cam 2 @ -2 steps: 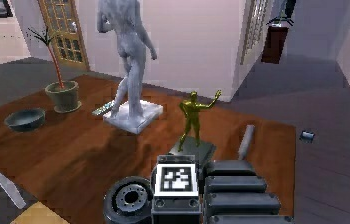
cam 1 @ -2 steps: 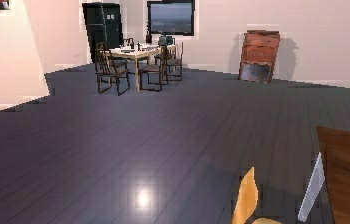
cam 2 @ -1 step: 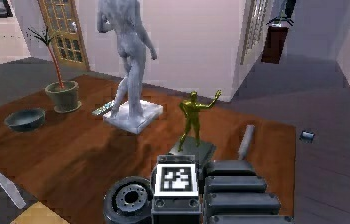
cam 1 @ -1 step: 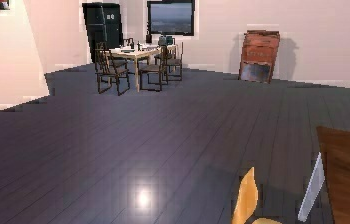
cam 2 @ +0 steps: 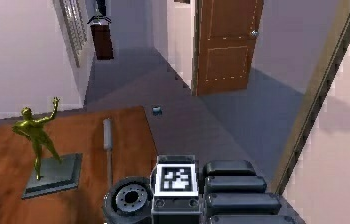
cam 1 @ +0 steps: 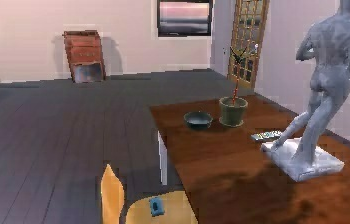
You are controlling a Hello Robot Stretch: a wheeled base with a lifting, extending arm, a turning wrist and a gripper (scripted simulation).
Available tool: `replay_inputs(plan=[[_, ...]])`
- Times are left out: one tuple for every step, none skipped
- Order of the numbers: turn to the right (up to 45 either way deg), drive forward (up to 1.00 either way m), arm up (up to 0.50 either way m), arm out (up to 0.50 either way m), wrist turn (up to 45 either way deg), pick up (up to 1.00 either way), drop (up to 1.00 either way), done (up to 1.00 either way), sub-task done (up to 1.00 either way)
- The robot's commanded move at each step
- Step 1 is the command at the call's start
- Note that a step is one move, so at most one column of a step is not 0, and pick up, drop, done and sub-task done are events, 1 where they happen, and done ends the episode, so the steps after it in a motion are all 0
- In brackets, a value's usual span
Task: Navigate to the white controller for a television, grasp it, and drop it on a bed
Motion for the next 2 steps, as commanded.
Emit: replay_inputs(plan=[[42.0, 0.00, 0.00, 0.00, 0.0, 0.00, 0.00, 0.00, 0.00], [-45.0, 0.00, 0.00, 0.00, 0.0, 0.00, 0.00, 0.00, 0.00]])
